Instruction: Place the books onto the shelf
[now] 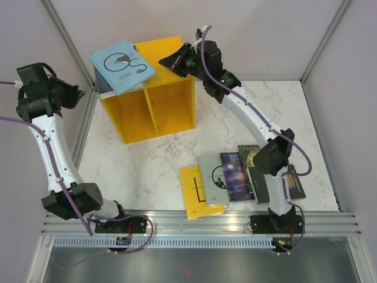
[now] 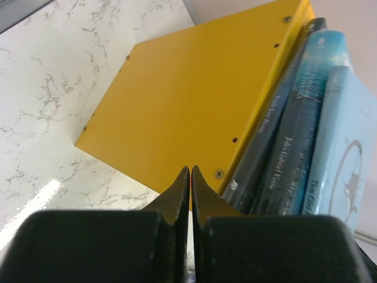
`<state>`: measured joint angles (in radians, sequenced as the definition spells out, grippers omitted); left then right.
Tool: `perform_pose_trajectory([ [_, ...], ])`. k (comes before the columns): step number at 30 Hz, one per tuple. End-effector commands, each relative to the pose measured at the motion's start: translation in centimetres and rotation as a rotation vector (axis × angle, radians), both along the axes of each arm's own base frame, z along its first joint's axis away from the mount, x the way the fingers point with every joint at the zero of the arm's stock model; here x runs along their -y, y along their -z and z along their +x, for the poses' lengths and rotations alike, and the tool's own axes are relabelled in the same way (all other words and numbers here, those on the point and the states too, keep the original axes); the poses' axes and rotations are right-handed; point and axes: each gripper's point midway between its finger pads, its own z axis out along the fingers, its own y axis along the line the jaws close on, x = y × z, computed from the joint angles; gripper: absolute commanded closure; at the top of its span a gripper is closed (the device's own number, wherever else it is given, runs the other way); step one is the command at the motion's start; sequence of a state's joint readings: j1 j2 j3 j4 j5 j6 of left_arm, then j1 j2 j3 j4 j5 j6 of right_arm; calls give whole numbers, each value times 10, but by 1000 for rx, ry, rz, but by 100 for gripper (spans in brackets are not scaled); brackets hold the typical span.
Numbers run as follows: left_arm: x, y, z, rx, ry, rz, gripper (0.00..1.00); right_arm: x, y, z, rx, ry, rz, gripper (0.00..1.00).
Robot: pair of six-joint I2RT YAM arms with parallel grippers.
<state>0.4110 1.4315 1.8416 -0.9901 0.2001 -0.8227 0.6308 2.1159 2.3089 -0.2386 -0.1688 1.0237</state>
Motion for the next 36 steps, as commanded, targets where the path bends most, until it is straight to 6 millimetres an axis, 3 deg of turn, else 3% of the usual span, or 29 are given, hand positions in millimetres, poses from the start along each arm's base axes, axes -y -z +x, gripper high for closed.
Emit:
perform_pose_trajectory([
  [1,-10,1,6,8,-29,16,98,2,-49,-16,75,-27,84,100],
  [6,-7,9,15,9,10,1,98,-13,-50,-23,73,-58,98,100],
  [19,6,16,29,37,86,-46,98,-55,-23,-50,34,-139,68,100],
  [26,24,20,36,52,156,-66,98,-67,-15,-57,15,-157,66,100],
  [36,35,18,42,71,200,-81,98,-83,-30,-73,45,-249,178,100],
])
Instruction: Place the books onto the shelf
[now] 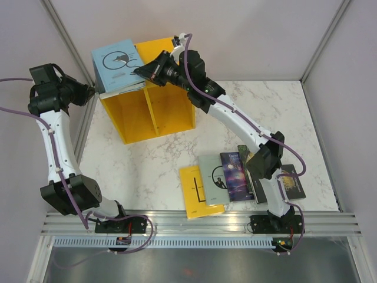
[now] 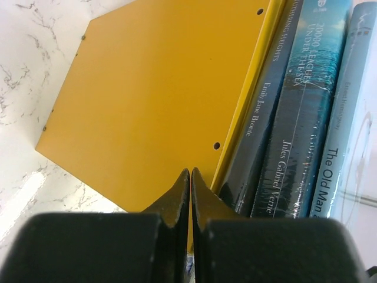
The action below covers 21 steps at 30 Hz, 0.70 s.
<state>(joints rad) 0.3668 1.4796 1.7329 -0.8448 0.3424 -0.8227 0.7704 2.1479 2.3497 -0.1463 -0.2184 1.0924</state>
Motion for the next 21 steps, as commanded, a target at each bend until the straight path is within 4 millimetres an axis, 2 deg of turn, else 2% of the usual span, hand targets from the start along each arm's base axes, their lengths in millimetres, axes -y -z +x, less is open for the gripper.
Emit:
perform_pose_trajectory([
  [1,6,-10,9,55,39,-13,98,-15,4,-7,-5,-71,71,100],
  [3,8,-11,10,60,46,-14,98,-15,-12,-10,23,-94,158,100],
  [4,8,-13,10,66,48,-11,98,-16,-2,-11,10,-120,170,100],
  [5,8,-13,10,67,51,-11,98,-14,-7,-10,-12,-136,223,100],
  [6,8,-13,10,70,54,-6,98,-10,-20,-12,29,-153,289,100],
  [8,9,-13,9,69,60,-6,98,-7,-22,-10,38,-188,353,100],
  [10,8,-14,8,71,58,1,98,0,-54,-24,108,-259,451,100],
  [11,9,-14,8,71,61,0,98,-3,-53,-21,116,-276,464,100],
  [13,8,-15,9,75,57,5,98,6,-82,-33,161,-322,535,100],
  [14,8,-15,9,75,59,5,98,8,-83,-33,165,-340,550,100],
  [15,8,-16,10,76,58,4,98,16,-94,-38,193,-356,587,100],
  [18,7,-16,10,76,56,6,98,35,-111,-47,219,-393,645,100],
  [19,8,-14,10,72,58,4,98,38,-105,-42,195,-389,648,100],
  [21,8,-13,9,70,56,5,98,58,-116,-39,231,-366,676,100],
])
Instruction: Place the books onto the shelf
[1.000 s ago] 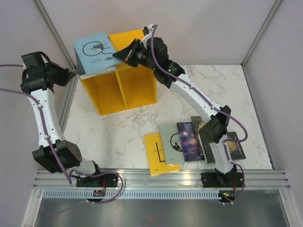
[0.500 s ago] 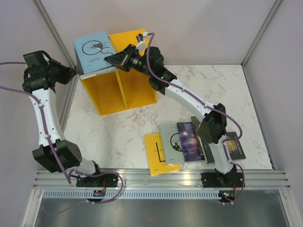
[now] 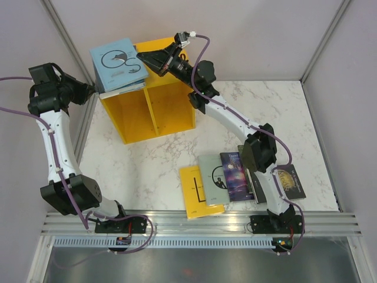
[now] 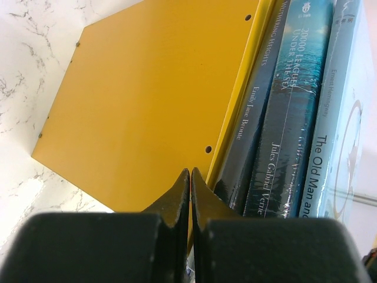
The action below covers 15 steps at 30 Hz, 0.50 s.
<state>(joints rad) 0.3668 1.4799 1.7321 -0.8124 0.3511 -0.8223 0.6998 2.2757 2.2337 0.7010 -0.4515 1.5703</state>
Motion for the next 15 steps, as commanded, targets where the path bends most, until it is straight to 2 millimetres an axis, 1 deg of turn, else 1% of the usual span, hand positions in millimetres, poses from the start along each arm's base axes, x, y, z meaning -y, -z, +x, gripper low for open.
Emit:
perform_pose_trajectory([
  [1,8,-8,5,39,49,-2,98,49,-53,-24,117,-21,146,100],
  [2,8,-7,5,37,50,-4,98,57,-53,-15,117,2,148,100],
  [3,9,-8,4,38,51,-5,98,59,-51,-11,115,12,145,100],
  [5,8,-7,4,38,50,-5,98,61,-42,4,100,43,130,100],
  [6,9,-10,4,44,52,-4,98,61,-42,7,100,51,131,100],
  [7,9,-10,5,44,51,-5,98,55,-31,15,82,55,115,100],
  [9,9,-11,5,46,53,-8,98,50,-26,22,69,64,108,100],
  [10,10,-12,5,50,57,-8,98,45,-15,29,51,67,98,100],
  [11,11,-13,5,51,61,-11,98,42,-10,32,37,69,91,100],
  [13,12,-15,5,56,67,-12,98,36,-2,35,25,79,77,100],
  [15,13,-17,6,61,74,-15,98,26,6,36,11,85,42,100],
])
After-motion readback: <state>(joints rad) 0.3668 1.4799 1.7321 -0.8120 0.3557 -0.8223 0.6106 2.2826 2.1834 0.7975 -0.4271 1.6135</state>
